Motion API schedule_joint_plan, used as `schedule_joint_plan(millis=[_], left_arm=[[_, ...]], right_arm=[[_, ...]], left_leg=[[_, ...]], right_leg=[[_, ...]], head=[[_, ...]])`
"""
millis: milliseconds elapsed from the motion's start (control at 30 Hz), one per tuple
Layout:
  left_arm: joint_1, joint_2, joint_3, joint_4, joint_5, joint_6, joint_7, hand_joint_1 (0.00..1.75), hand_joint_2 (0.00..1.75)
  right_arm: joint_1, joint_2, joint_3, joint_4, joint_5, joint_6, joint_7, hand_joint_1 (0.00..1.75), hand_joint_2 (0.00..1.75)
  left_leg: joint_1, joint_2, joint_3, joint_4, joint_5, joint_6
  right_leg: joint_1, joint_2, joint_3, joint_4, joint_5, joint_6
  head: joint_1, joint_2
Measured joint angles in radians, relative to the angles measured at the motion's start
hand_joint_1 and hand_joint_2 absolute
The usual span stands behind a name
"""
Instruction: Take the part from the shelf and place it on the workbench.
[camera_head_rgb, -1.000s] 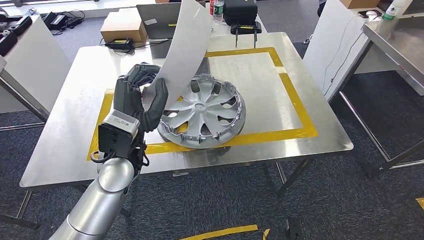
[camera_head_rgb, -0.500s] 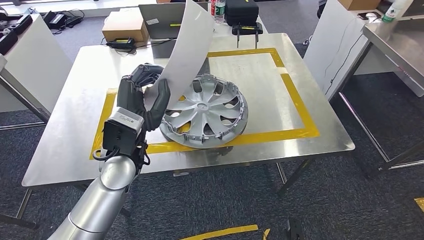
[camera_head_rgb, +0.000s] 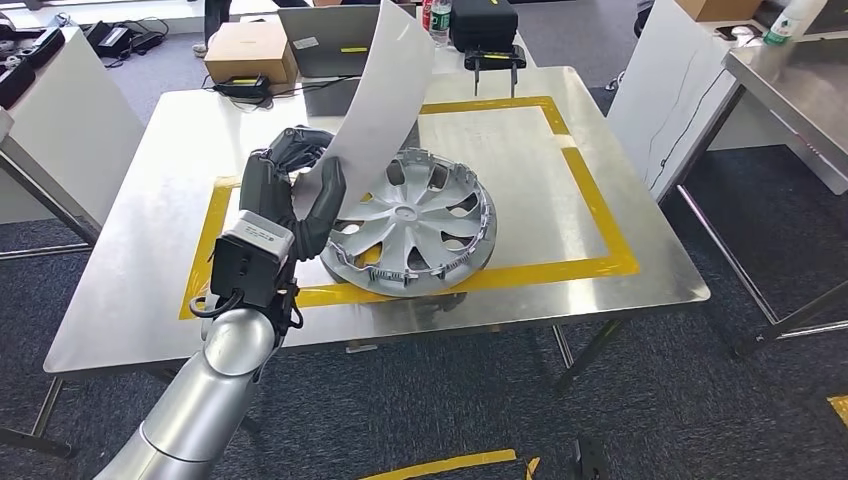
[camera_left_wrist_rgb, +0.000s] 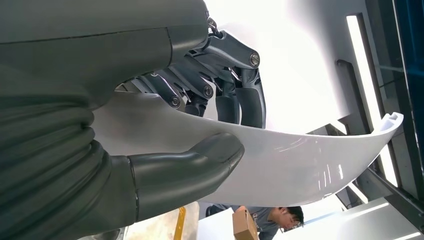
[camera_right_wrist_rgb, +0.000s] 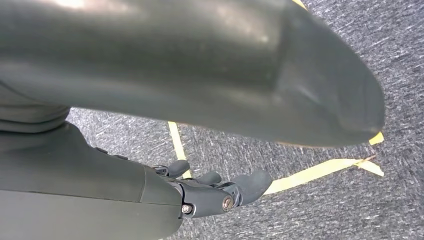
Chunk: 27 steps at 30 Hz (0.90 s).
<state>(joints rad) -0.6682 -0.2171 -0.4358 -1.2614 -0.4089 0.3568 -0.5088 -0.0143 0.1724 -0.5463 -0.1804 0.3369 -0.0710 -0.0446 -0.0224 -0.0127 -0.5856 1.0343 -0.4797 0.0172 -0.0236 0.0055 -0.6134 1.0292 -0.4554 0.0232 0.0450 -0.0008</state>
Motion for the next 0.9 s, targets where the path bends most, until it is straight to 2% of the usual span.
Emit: schedule_joint_plan(millis=[100, 233, 333, 433, 567, 733, 900], left_arm=[[-0.002, 0.000, 0.000, 0.003, -0.001, 0.000, 0.002, 1.75, 1.75], [-0.015, 0.001, 0.000, 0.022, -0.035, 0.004, 0.032, 1.75, 1.75], [-0.046, 0.009, 0.002, 0.088, -0.083, 0.006, 0.068, 1.75, 1.75], [-0.105, 0.027, 0.019, 0.227, -0.130, 0.013, 0.073, 1.75, 1.75], [-0.201, 0.058, 0.051, 0.464, -0.220, 0.074, 0.085, 1.75, 1.75], [-0.292, 0.093, 0.059, 0.693, -0.367, 0.143, 0.209, 1.75, 1.75], [-0.348, 0.125, 0.050, 0.838, -0.509, 0.178, 0.350, 1.75, 1.75]], right_arm=[[0.000, 0.001, 0.000, 0.000, 0.002, 0.000, 0.000, 0.00, 0.00], [0.000, 0.001, -0.001, 0.000, 0.005, 0.000, 0.000, 0.00, 0.00], [-0.001, 0.001, -0.004, 0.000, 0.012, 0.002, -0.001, 0.00, 0.00], [-0.002, 0.001, -0.007, 0.000, 0.023, 0.006, 0.001, 0.00, 0.00], [-0.001, 0.001, -0.009, 0.000, 0.037, 0.007, 0.007, 0.00, 0.00], [-0.002, 0.001, -0.016, 0.000, 0.049, 0.006, 0.005, 0.00, 0.00], [-0.002, -0.003, -0.020, 0.000, 0.060, 0.006, -0.002, 0.00, 0.00]], left_leg=[[-0.002, 0.000, 0.000, -0.001, 0.001, 0.004], [0.000, -0.001, 0.001, -0.005, 0.005, 0.003], [0.000, -0.002, 0.001, -0.005, 0.005, 0.005], [0.000, -0.001, 0.001, -0.005, 0.006, 0.007], [0.000, -0.001, 0.001, -0.005, 0.006, 0.007], [0.001, -0.001, 0.002, -0.005, 0.007, 0.007], [0.002, -0.001, 0.001, -0.005, 0.007, 0.006]], right_leg=[[-0.002, 0.000, 0.000, 0.001, 0.000, 0.003], [0.000, 0.000, 0.002, -0.002, 0.001, -0.005], [0.000, 0.000, 0.005, -0.005, 0.003, -0.001], [0.000, 0.000, 0.005, -0.006, 0.004, 0.001], [0.000, 0.000, 0.005, -0.007, 0.005, 0.003], [0.001, 0.000, 0.005, -0.006, 0.005, 0.003], [0.002, 0.000, 0.005, -0.006, 0.004, 0.002]], head=[[0.000, 0.000], [0.000, 0.000], [0.001, 0.000], [0.000, 0.000], [0.000, 0.000], [0.000, 0.000], [0.000, 0.000]])
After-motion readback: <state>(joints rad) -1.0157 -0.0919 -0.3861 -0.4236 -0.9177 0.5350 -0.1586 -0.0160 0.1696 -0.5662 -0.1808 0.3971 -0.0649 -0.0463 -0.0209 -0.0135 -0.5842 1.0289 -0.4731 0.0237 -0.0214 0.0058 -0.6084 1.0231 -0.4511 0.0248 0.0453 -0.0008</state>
